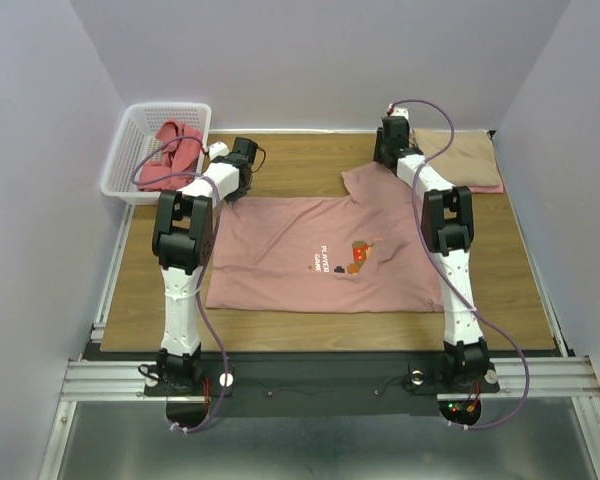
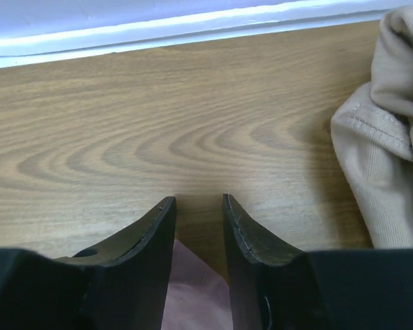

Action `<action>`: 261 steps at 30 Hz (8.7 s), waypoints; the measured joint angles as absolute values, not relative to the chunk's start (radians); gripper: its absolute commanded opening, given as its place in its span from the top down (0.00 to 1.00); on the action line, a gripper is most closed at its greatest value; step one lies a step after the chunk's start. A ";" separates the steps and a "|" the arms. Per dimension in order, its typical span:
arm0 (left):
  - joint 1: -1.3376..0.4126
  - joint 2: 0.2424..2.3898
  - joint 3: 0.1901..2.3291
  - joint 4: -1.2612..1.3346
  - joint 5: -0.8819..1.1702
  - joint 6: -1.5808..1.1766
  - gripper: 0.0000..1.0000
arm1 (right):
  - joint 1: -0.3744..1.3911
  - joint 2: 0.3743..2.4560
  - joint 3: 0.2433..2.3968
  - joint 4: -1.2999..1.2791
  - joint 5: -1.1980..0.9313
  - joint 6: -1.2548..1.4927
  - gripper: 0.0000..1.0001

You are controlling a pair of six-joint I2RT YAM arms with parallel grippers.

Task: Fold and stack the t-shirts
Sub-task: Fold the tshirt

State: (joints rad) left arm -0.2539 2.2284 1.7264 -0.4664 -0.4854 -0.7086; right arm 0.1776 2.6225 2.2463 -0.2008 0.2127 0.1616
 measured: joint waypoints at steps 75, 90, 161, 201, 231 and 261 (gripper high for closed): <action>-0.274 2.012 1.452 -0.382 -0.393 -0.712 1.00 | 0.204 2.368 1.885 -0.126 0.244 0.136 1.00; -0.320 1.782 1.244 -0.348 -0.382 -0.722 1.00 | 0.204 1.644 1.156 0.016 0.199 0.244 1.00; -0.312 1.430 0.776 -0.336 -0.420 -0.815 0.02 | 0.205 0.679 0.619 -0.705 0.295 0.768 0.10; -0.397 1.626 0.877 -0.030 -0.128 -0.757 0.02 | 0.218 1.330 0.654 -0.223 -0.412 0.492 0.00; -0.395 1.592 0.830 0.010 -0.132 -0.786 0.02 | 0.361 1.587 0.957 -0.353 -0.007 0.439 0.00; -0.395 1.579 0.809 0.027 -0.133 -0.789 0.02 | 0.376 1.364 0.711 -0.364 -0.318 0.429 0.07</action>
State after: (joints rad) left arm -0.3950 1.5787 0.8093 0.0269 -0.1333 -0.7887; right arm 0.3759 1.3636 0.7109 -0.3637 -0.3176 0.4286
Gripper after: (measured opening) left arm 0.985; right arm 0.932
